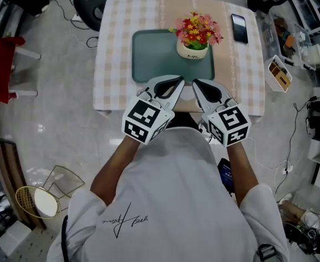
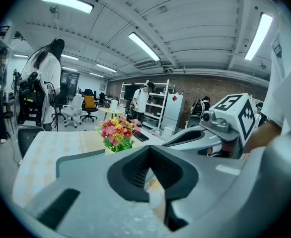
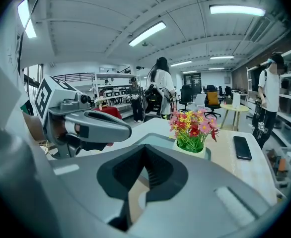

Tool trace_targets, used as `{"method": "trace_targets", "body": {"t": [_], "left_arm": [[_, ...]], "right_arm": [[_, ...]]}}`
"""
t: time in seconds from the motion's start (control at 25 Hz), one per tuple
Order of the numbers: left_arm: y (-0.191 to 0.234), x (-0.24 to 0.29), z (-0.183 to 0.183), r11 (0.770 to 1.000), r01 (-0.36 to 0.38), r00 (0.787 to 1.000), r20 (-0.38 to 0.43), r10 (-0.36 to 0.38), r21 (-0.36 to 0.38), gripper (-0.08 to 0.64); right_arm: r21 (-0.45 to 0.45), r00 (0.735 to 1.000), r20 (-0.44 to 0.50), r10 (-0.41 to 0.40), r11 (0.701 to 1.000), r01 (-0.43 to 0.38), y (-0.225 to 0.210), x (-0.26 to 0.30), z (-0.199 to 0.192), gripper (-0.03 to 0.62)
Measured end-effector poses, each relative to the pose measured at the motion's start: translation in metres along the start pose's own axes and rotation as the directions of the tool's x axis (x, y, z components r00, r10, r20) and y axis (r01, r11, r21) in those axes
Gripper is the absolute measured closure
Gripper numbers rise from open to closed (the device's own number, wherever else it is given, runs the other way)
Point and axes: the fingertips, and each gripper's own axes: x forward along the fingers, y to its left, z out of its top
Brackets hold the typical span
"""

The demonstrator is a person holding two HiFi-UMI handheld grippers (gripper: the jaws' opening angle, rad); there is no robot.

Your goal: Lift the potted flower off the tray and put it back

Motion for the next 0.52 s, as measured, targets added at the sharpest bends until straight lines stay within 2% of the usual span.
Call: {"method": "trace_targets", "body": {"t": [0.16, 0.52], "left_arm": [[0.002, -0.003, 0.000, 1.000, -0.018, 1.000, 0.002, 0.018, 0.010, 0.561], [0.003, -0.007, 0.003, 0.999, -0.037, 0.999, 0.025, 0.038, -0.032, 0.561]], "right_arm": [[-0.010, 1.000, 0.004, 0.007, 1.000, -0.006, 0.002, -0.001, 0.001, 0.589], [0.001, 0.996, -0.013, 0.085, 0.996, -0.085, 0.011, -0.001, -0.004, 0.588]]}}
